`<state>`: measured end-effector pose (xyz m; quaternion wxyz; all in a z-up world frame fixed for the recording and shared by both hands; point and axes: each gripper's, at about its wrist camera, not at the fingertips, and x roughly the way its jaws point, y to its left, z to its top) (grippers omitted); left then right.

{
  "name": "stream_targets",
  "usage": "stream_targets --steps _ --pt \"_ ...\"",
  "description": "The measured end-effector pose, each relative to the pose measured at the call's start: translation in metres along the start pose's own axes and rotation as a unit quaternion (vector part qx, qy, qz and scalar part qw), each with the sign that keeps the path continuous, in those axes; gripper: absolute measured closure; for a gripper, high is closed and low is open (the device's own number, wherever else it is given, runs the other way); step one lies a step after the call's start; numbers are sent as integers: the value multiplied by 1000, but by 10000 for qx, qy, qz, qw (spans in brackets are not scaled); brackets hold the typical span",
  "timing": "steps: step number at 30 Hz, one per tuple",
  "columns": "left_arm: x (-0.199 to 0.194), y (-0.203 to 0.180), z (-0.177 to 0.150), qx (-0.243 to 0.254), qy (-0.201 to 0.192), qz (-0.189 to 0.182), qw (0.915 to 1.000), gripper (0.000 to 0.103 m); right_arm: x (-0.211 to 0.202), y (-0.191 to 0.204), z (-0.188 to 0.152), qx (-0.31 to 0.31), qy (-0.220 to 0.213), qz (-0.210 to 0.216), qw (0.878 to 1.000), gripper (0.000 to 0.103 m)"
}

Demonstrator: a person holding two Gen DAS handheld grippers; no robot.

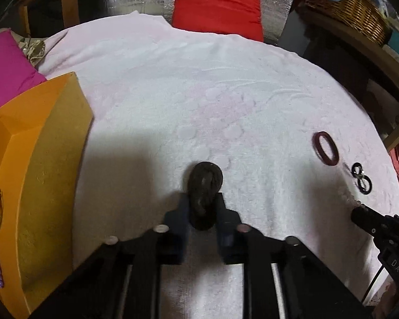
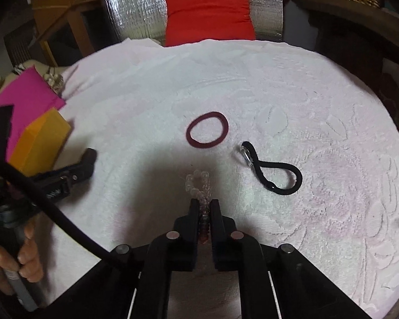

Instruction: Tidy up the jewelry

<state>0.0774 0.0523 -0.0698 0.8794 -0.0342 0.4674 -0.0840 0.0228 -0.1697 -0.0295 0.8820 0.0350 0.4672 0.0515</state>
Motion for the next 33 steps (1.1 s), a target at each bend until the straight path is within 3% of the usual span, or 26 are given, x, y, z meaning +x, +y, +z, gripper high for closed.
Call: stream_targets --steps 8,16,23,33 --pt "-24 -4 -1 -59 -265 -139 9995 90 -23 -7 8 139 -301 514 9981 95" --pt "-87 -2 -12 -287 -869 -189 9956 89 -42 0 13 290 -647 995 9925 95" --pt "-123 20 -20 -315 -1450 630 9869 89 -43 43 11 63 -729 1354 9881 95" --pt "-145 91 -35 -999 -1522 1339 9741 89 -48 113 5 -424 -898 2294 9682 95"
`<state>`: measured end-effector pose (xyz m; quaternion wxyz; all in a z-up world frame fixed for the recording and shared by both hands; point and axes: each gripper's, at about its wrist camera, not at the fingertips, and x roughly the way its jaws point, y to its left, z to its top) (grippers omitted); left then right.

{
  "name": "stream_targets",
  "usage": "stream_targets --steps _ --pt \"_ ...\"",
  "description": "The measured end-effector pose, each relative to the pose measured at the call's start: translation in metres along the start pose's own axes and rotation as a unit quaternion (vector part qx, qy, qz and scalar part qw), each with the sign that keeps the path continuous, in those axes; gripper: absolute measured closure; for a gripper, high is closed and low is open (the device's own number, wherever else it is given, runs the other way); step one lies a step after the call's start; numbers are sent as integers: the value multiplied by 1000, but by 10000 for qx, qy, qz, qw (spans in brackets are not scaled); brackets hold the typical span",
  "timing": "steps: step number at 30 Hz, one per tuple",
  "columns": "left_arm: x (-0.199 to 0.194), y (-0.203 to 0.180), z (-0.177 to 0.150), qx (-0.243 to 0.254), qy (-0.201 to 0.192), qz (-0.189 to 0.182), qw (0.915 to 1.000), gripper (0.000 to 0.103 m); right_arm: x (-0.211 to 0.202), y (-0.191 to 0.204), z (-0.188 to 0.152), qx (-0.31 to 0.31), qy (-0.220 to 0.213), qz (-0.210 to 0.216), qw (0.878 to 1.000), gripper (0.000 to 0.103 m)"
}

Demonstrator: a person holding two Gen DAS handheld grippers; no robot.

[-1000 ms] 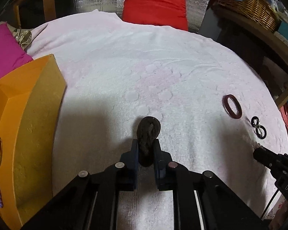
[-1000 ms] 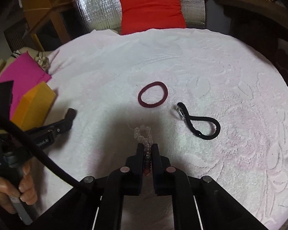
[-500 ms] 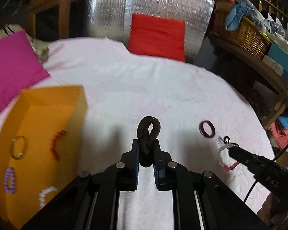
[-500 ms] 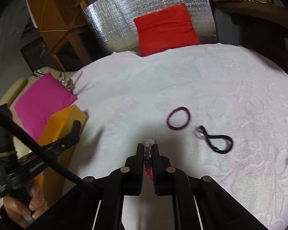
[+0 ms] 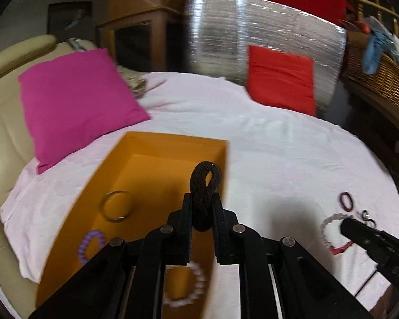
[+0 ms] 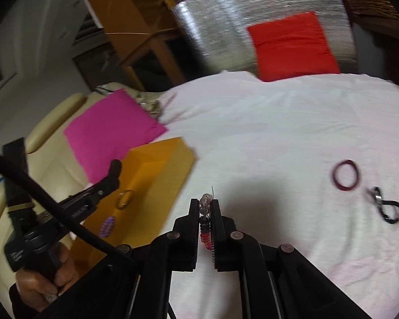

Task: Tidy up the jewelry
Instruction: 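Carry the black ring and bead bracelet into the orange box and open both tools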

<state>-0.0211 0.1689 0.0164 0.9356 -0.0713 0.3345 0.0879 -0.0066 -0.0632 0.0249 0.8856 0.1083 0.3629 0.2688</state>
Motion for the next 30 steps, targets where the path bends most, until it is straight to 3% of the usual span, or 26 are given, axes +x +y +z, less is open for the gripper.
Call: stream_targets --steps 10,16,25,29,30 --pt "-5 57 -14 -256 73 571 9980 89 30 39 1 -104 74 582 9982 95" --pt "0 85 -31 -498 408 849 9943 89 57 72 5 -281 243 839 9958 95" --pt "17 91 -46 -620 945 1067 9879 88 120 118 -9 -458 914 1104 9886 94" --pt "22 92 -51 -589 1104 1187 9850 84 145 125 -17 -463 1083 1081 9871 93" --pt "23 93 -52 -579 1129 1212 9845 79 151 125 -18 -463 1115 1052 9871 93"
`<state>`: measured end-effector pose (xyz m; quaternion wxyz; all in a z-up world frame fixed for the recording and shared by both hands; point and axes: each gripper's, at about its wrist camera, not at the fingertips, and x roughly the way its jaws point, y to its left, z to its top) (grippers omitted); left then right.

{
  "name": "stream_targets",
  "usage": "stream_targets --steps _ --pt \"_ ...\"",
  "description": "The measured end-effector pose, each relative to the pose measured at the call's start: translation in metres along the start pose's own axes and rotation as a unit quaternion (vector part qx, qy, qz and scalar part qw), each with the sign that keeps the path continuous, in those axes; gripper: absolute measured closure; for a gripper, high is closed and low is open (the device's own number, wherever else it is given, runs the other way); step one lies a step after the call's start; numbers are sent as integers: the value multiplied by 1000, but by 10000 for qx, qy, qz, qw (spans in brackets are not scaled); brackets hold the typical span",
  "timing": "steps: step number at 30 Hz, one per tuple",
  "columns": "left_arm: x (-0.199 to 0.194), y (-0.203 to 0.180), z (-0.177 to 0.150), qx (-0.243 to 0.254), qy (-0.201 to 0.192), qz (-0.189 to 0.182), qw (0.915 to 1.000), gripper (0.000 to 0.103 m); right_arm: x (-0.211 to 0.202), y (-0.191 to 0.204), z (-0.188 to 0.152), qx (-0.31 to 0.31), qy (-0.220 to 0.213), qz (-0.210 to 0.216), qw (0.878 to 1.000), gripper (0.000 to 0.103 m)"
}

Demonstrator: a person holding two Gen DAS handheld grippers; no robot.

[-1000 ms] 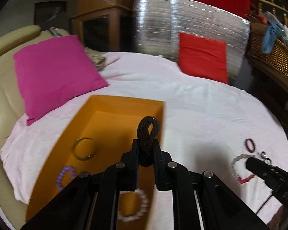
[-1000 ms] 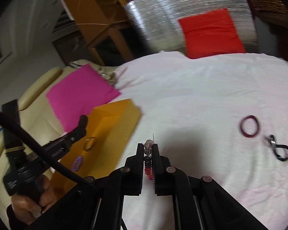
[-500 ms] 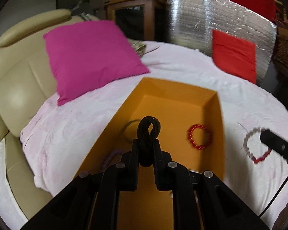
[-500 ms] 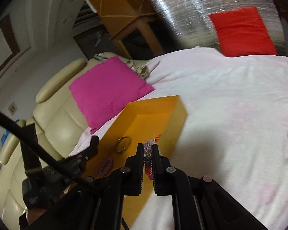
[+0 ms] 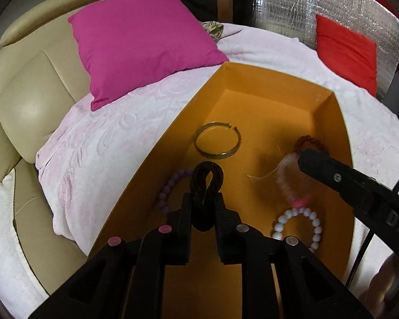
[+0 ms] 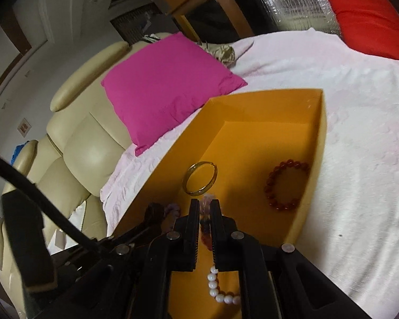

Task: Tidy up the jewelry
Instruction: 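Carry the black ring and bead bracelet into the orange box and open both tools, then move both tools back toward the dark red hair tie and keyring hair tie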

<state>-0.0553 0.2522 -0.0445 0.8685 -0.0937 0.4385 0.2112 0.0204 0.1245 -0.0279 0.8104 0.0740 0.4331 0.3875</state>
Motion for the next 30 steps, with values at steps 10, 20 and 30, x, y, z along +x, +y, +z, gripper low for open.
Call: stream_targets --steps 10,20,30 --pt "-9 -14 6 316 -346 403 9981 46 -31 -25 9 223 -449 -520 9974 58" --pt "-31 -60 7 882 -865 395 9916 40 -100 -67 8 473 -820 -1472 9846 35" --pt "-45 -106 5 1154 -1055 155 9876 36 -125 -117 -13 485 -70 -2670 9625 33"
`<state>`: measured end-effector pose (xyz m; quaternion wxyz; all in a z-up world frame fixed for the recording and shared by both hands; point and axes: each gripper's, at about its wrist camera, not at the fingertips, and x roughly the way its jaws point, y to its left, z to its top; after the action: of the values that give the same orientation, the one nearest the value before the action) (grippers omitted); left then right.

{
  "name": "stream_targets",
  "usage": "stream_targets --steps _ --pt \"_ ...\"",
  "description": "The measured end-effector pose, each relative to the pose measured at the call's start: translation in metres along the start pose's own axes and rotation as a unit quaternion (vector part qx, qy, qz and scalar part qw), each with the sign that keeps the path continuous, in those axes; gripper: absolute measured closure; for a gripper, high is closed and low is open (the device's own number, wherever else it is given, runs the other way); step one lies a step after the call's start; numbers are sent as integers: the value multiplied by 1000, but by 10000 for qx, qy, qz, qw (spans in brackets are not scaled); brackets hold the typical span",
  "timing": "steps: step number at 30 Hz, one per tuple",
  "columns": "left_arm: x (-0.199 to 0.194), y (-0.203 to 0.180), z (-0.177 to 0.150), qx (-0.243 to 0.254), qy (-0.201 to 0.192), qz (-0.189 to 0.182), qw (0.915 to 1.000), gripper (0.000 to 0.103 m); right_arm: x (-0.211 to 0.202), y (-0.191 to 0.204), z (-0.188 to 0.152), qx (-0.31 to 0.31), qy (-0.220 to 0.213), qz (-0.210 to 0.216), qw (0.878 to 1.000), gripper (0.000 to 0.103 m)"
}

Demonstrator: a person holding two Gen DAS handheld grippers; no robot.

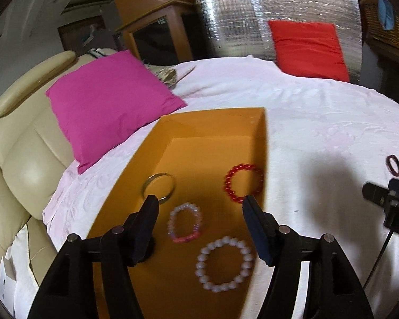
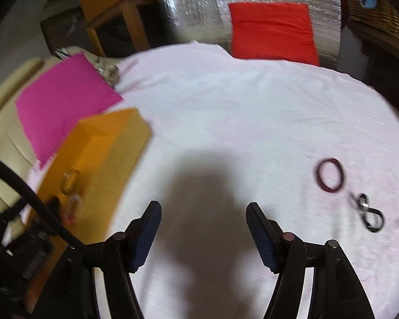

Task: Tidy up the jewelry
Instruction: 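Move both tools back toward the dark red hair tie and keyring hair tie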

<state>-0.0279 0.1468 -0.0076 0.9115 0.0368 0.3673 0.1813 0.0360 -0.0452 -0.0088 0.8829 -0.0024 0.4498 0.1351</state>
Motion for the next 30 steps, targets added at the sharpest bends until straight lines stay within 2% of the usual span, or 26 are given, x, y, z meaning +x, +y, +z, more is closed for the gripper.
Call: stream_targets --steps 4,9,20,26,30 --pt "-5 -23 3 150 -38 -132 9998 36 -3 -26 -10 91 224 -116 9996 33" --pt "-10 -56 3 431 -55 -269 9987 36 -10 -52 -14 159 285 -285 9991 33" --pt "-11 -107 1 826 39 -504 9953 36 -34 -104 -14 608 288 -210 9975 33" --pt "0 -143 -7 1018 525 -930 9891 35 -55 -139 -8 925 86 -306 9952 33" --pt "0 -167 -11 1201 688 -1378 9807 35 -62 -183 -7 1545 124 -524 9865 32"
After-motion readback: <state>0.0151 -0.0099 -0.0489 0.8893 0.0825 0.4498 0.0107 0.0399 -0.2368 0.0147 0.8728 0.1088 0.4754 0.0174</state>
